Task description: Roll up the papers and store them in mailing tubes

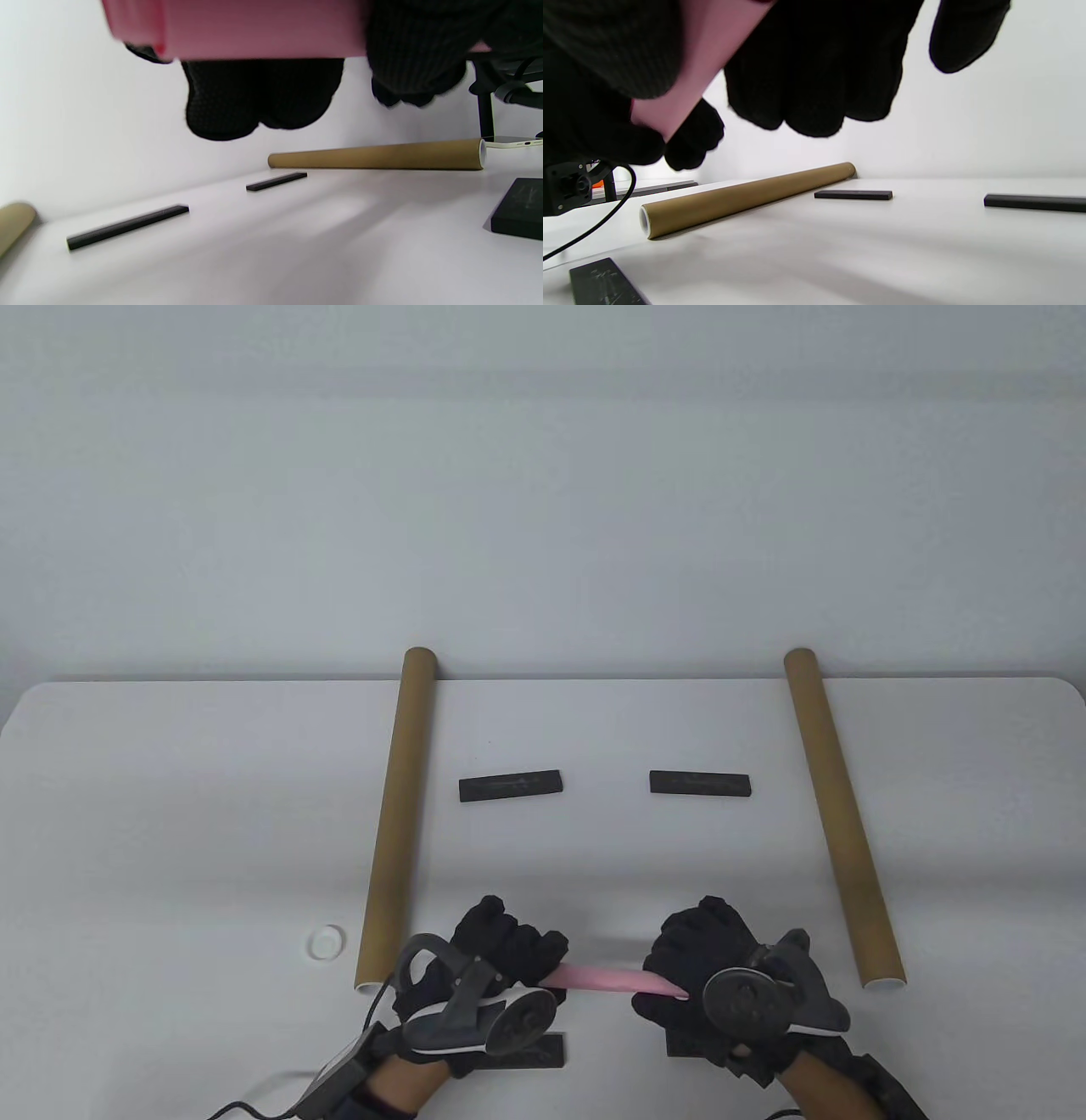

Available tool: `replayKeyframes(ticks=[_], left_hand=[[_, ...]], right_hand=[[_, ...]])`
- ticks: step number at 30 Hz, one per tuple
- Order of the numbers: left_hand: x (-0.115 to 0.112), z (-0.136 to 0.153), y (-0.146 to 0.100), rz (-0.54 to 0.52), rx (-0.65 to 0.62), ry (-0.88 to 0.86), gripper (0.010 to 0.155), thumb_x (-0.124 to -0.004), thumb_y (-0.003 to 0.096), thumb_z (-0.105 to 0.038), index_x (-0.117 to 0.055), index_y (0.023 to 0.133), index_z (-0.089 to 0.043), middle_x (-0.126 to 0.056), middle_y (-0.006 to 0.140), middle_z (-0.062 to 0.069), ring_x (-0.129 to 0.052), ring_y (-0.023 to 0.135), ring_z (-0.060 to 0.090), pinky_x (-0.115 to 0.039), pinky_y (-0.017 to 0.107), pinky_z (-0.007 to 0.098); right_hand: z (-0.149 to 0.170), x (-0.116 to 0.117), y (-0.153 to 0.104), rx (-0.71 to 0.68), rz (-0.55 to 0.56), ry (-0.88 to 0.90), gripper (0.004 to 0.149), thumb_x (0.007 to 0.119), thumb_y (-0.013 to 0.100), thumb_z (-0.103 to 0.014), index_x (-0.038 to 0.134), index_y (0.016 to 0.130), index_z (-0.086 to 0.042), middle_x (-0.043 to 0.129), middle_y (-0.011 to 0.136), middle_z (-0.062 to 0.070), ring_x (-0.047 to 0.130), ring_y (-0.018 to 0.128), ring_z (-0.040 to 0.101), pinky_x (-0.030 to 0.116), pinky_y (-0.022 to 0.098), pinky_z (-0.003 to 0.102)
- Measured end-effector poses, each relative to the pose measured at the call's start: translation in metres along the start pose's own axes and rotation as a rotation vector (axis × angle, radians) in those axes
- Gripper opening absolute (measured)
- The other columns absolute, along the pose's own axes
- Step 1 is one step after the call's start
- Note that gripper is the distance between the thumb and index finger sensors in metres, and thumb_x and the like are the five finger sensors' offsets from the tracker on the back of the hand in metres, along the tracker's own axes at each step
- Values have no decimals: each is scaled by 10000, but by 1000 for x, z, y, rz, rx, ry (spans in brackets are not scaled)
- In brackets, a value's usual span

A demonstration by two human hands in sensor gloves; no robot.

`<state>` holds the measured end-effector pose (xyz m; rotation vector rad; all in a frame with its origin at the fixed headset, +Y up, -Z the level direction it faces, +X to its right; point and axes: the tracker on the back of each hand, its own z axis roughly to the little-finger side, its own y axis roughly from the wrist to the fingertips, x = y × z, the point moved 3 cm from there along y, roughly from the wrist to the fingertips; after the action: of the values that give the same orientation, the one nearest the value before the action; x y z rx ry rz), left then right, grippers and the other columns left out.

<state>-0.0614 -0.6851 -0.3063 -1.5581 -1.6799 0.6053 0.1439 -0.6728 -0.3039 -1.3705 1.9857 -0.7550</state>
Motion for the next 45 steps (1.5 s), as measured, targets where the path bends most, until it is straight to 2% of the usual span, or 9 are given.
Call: replayKeyframes(ticks=[6, 13, 17, 19, 22, 24, 28, 38, 45], left_hand=[[5, -12, 1, -35, -23, -38, 767, -809, 357, -630, -630, 1010, -270, -882, 900, -37, -983, 812, 198, -680, 725, 512], [-1, -17, 8, 48, -18, -248, 571, -821, 387, -546, -773, 903, -307, -991, 745, -84, -1080, 662, 134, -767, 686, 513], [-7, 15, 8, 63, 92, -395, 519, -825, 396, -525, -790, 882, -346, -974, 773, -84, -1056, 705, 154, -750, 692, 517], [-8, 34, 6, 48, 153, -526, 497, -830, 393, -529, -792, 868, -389, -946, 821, -88, -1018, 770, 170, -697, 711, 533], [-16, 60, 3, 28, 223, -931, 478, -846, 391, -526, -790, 859, -450, -894, 901, -63, -909, 889, 245, -524, 723, 615], [-24, 65, 4, 31, 213, -1159, 450, -866, 399, -479, -808, 843, -447, -855, 943, -22, -828, 947, 309, -453, 719, 640], [-40, 60, 8, 89, 171, -1374, 397, -880, 407, -416, -832, 800, -444, -818, 977, -4, -751, 1006, 346, -412, 720, 629], [-89, 51, 16, 213, 290, -1376, 379, -911, 387, -352, -863, 757, -414, -824, 957, 1, -727, 1029, 339, -412, 728, 601], [-83, 51, 17, 208, 300, -1291, 392, -889, 409, -360, -832, 796, -394, -876, 880, -18, -814, 951, 315, -486, 727, 602]], right_hand=[[-27, -9, 3, -49, 58, -168, 526, 877, 423, -570, 913, 813, -219, 928, 890, 56, 864, 940, 390, 608, 713, 741], [-56, -14, 2, -115, 107, -308, 545, 872, 415, -587, 895, 837, -243, 908, 921, 33, 845, 967, 373, 604, 732, 725], [-36, -31, -2, -32, 175, -235, 761, 846, 436, -586, 707, 1053, -163, 760, 1057, 115, 757, 996, 458, 571, 712, 745], [-25, -38, -6, 7, 220, -244, 780, 811, 454, -594, 676, 1075, -143, 754, 1058, 132, 761, 985, 469, 583, 698, 745], [-6, -41, -9, 65, 230, -199, 768, 794, 466, -588, 682, 1072, -130, 763, 1047, 146, 765, 974, 481, 589, 686, 747], [2, -36, -9, 85, 203, -171, 758, 790, 469, -585, 693, 1065, -127, 771, 1040, 149, 768, 969, 485, 593, 680, 749], [8, -28, -8, 91, 150, -156, 741, 785, 470, -586, 714, 1054, -134, 791, 1028, 144, 774, 968, 483, 598, 678, 747], [16, -21, -7, 85, 76, -106, 654, 779, 473, -576, 821, 975, -158, 888, 945, 113, 852, 921, 446, 645, 669, 724], [16, -21, -8, 78, 75, -107, 651, 778, 473, -576, 824, 972, -161, 889, 945, 112, 854, 920, 443, 646, 671, 722]])
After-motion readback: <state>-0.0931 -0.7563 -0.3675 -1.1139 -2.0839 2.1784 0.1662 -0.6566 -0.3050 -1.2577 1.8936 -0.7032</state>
